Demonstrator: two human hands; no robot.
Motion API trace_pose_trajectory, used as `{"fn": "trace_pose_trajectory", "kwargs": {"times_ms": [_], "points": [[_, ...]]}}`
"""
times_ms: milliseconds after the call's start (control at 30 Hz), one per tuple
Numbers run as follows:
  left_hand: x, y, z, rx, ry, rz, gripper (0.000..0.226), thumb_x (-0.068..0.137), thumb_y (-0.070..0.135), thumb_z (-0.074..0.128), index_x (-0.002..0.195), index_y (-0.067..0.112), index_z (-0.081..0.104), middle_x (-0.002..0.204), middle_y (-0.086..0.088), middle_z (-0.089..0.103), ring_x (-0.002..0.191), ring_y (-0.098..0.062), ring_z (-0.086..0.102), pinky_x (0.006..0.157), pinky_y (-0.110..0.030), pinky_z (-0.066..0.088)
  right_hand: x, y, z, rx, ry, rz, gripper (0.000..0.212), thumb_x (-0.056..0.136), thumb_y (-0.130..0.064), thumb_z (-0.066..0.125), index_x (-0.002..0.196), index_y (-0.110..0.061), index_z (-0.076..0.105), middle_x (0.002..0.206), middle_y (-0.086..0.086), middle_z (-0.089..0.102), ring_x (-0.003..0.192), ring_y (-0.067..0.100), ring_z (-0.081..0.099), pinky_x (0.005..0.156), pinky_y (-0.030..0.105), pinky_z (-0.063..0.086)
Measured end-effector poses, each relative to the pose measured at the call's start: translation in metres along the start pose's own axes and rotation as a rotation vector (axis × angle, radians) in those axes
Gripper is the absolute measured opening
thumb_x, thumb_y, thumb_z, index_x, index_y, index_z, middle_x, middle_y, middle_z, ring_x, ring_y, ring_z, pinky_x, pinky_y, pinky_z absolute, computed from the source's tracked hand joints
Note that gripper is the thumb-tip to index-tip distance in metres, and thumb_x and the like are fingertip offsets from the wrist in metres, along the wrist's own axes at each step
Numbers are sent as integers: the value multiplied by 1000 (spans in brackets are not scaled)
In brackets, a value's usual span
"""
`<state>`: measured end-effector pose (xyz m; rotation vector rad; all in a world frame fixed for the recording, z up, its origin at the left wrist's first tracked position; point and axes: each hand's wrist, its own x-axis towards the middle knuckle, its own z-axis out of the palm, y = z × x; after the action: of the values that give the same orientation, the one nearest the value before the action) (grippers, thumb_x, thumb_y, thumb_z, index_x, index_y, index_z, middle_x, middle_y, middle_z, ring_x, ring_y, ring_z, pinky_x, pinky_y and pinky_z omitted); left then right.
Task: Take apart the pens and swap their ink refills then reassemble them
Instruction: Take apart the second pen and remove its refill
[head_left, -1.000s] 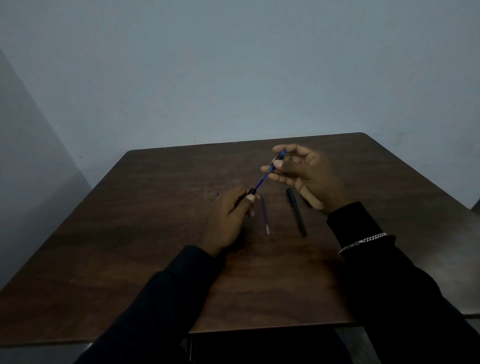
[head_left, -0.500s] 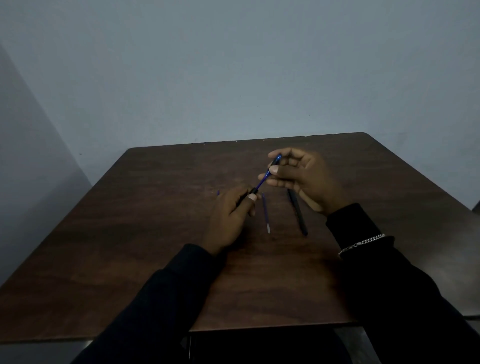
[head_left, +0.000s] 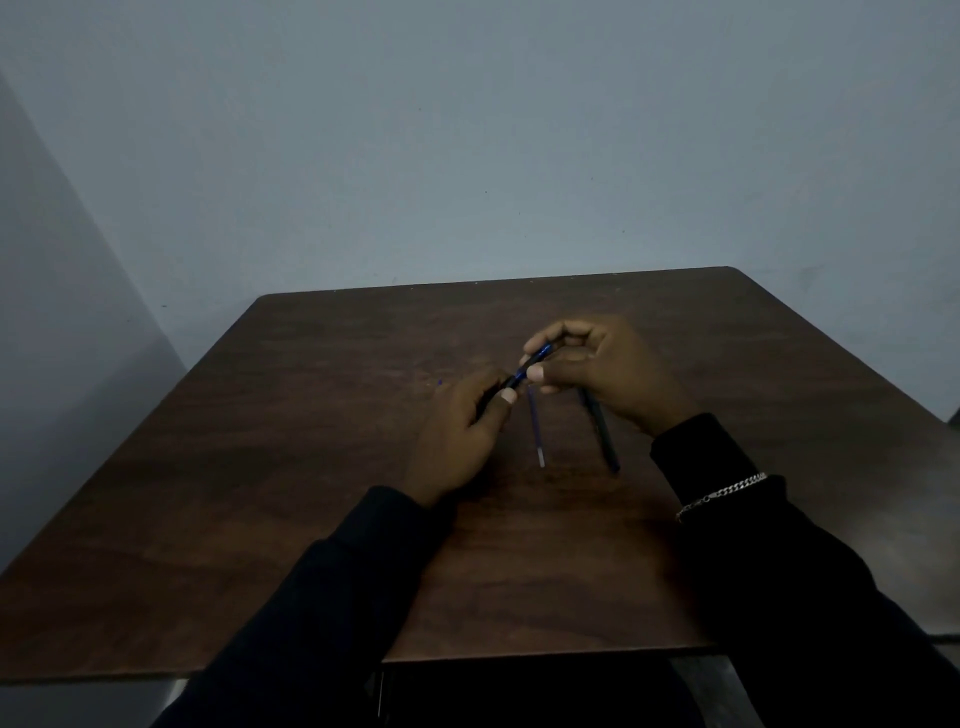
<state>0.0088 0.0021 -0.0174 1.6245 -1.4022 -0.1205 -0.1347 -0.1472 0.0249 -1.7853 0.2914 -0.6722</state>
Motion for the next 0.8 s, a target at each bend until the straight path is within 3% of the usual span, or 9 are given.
{"fn": "trace_pose_trajectory", "kwargs": {"times_ms": [133, 233, 300, 433, 500, 567, 633, 700, 800], "points": [[0, -1, -1, 61, -25, -10, 20, 108, 14, 55, 91, 11, 67, 78, -9, 65, 73, -23, 59, 70, -46, 48, -1, 0, 0, -64, -8, 4, 17, 85, 3, 79, 102, -1, 75, 95, 12, 81, 88, 25, 79, 73, 31, 63], [-1, -2, -2, 55, -43, 0, 20, 108, 13, 56, 90, 13, 66, 77, -6, 65, 72, -22, 59, 67, -41, 46, -1, 0, 0, -113, -22, 21, 14, 86, -3, 80, 99, 0, 75, 85, 13, 80, 79, 24, 80, 68, 29, 63], [-1, -2, -2, 53, -41, 26, 19, 107, 12, 57, 92, 17, 67, 76, 1, 64, 70, -18, 59, 65, -35, 44, -1, 0, 0, -176, -20, 19, 14, 89, -13, 80, 92, -1, 75, 76, 12, 79, 66, 22, 77, 60, 27, 60], [-1, -3, -1, 71, -51, 21, 17, 108, 19, 57, 107, 14, 73, 82, 3, 67, 77, -17, 63, 71, -38, 49, -1, 2, 2, -408, 13, -56, 44, 96, -42, 70, 72, -4, 68, 59, 6, 70, 51, 21, 71, 50, 24, 53], [-2, -2, -1, 52, -42, 19, 17, 108, 18, 57, 103, 12, 73, 80, -1, 68, 75, -17, 63, 69, -39, 49, -1, 3, 4, -465, 37, -83, 55, 96, -53, 64, 69, -5, 65, 59, 4, 68, 50, 17, 70, 50, 23, 53], [-1, -2, -1, 36, -36, 13, 18, 108, 18, 57, 100, 11, 72, 78, -3, 67, 71, -16, 61, 67, -39, 48, -1, 3, 5, -460, 55, -96, 50, 93, -60, 63, 76, -13, 71, 68, 0, 73, 57, 11, 73, 52, 21, 55], [0, -3, -1, 36, -29, 12, 18, 107, 17, 57, 96, 13, 70, 75, -4, 66, 69, -17, 60, 66, -41, 47, 0, 2, 3, -316, 34, -82, 30, 89, -51, 73, 94, -22, 76, 87, -5, 78, 73, 12, 77, 60, 25, 61], [0, -3, -1, 52, -28, 0, 18, 108, 18, 57, 95, 16, 70, 75, -2, 66, 70, -18, 61, 67, -44, 49, 1, 3, -1, -201, -7, -71, 21, 86, -30, 81, 105, -22, 77, 98, -1, 79, 86, 16, 77, 73, 30, 63], [0, -4, 0, 66, -39, -15, 18, 108, 21, 55, 102, 16, 71, 79, -1, 68, 73, -16, 62, 69, -43, 51, 2, 5, -2, -248, -46, -97, 15, 86, -14, 81, 97, -24, 79, 92, -3, 81, 83, 9, 76, 74, 19, 57]]}}
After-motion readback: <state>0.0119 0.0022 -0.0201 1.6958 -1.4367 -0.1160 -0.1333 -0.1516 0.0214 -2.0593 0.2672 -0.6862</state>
